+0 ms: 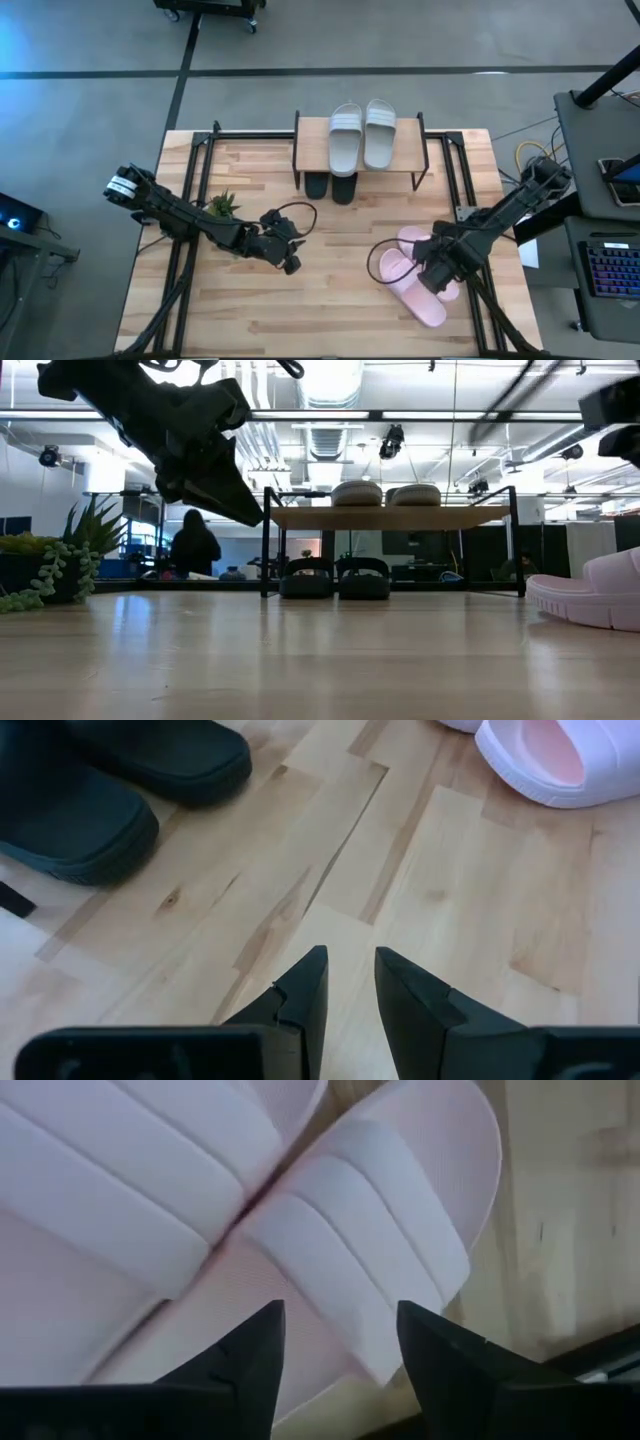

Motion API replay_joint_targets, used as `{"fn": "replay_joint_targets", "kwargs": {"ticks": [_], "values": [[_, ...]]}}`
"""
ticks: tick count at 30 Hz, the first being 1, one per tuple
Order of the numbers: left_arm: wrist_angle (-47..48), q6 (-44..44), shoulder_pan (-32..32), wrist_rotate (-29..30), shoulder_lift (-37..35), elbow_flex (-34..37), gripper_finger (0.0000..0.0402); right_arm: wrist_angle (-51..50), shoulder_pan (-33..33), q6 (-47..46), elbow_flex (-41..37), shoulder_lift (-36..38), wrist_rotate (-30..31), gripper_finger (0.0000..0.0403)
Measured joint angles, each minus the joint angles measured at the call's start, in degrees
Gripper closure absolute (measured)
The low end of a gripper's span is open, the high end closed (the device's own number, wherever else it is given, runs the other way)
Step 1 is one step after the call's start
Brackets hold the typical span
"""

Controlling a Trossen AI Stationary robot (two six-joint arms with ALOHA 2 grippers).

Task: Pick and place slides into the shelf
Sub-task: Move the pink right slipper to the top right of the table

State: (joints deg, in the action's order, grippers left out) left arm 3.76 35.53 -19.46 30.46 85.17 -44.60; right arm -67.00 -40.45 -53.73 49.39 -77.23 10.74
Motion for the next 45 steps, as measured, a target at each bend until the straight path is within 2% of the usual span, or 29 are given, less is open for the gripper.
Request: {"fn": "replay_joint_targets", "kwargs": {"ticks": [4,10,13,18,23,28,34,41,45], "values": [[0.18,0.02,0.0,0.02,0.0,0.0,0.033,0.48,-0.02,3.45,-1.14,-2.6,0.13,0.0217],[0.27,0.07,0.0,0.09,0.0,0.0,0.033,0.2,0.3,8.1,-1.21,-6.33,9.02,0.0226],[0.27,0.07,0.0,0.12,0.0,0.0,0.033,0.42,1.64,8.7,-1.24,-8.18,10.62,0.0241],[0.27,0.15,0.0,0.15,0.0,0.0,0.033,3.46,3.63,8.8,-1.97,-10.46,11.94,0.0303],[0.25,0.87,0.0,0.17,0.0,0.0,0.033,5.25,7.68,7.13,-2.02,-12.42,17.01,0.0383],[0.22,3.13,0.0,0.17,0.0,0.0,0.033,4.55,13.34,3.0,-2.08,-11.33,24.73,0.0388],[0.2,3.21,0.0,0.17,0.0,0.0,0.033,3.47,22.68,-1.77,-2.09,-9.49,28.79,0.0389],[0.22,3.17,0.0,0.17,0.0,0.0,0.033,5.48,32.63,2.39,-4.01,-9.57,31.99,0.039],[0.22,3.13,0.0,0.17,0.0,0.0,0.033,7.36,35.66,7.3,-4.29,-9.57,32.32,0.039]]}}
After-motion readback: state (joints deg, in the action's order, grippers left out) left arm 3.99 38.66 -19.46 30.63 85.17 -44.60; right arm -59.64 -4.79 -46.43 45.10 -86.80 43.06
